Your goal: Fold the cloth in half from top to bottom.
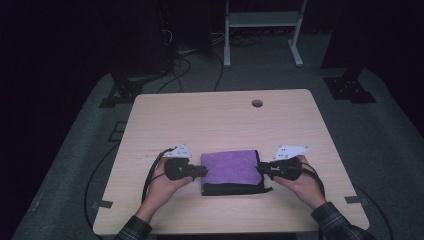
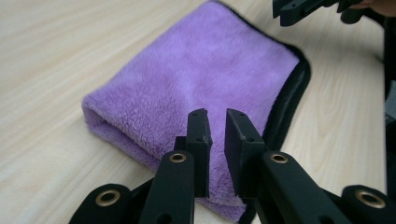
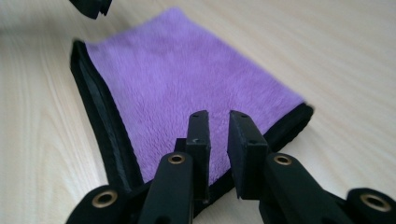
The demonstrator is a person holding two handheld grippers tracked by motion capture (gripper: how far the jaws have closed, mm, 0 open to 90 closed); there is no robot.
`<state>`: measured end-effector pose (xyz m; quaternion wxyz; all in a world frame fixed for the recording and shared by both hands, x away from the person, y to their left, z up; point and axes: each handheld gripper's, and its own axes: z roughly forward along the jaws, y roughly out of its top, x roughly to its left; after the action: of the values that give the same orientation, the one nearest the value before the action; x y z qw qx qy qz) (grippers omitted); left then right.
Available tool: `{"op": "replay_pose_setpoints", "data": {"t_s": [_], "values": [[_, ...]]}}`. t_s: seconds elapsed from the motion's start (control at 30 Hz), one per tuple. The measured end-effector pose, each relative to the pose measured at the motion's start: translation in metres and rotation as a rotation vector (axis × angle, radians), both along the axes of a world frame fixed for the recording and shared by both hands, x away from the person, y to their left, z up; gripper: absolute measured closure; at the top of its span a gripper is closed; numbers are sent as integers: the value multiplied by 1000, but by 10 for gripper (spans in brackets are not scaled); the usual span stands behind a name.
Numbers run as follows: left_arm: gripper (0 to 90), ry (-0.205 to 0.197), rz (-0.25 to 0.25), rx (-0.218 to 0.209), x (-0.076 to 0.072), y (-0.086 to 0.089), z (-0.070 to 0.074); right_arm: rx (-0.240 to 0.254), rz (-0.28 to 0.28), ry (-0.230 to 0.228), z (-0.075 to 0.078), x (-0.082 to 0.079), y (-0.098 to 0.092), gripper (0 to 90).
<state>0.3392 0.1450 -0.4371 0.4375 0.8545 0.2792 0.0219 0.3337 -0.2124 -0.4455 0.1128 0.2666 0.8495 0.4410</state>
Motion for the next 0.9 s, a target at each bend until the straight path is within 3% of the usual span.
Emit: {"op": "replay_pose_setpoints", "data": {"t_s": [0.33, 0.5, 0.7, 0.8, 0.9], "values": [[784, 48, -55, 83, -25, -9, -23, -88, 105, 62, -17, -21, 9, 800], [762, 50, -49, 63, -28, -7, -23, -96, 113, 58, -19, -28, 9, 788], [600, 8, -15, 46, -29, 3, -14, -77, 67, 8, -14, -26, 1, 635], [440, -21, 21, 45, -29, 11, -12, -44, 2, -30, -12, -22, -8, 515], [342, -46, 67, 47, -28, 23, -9, -29, -61, -58, -10, -19, -17, 444]]}}
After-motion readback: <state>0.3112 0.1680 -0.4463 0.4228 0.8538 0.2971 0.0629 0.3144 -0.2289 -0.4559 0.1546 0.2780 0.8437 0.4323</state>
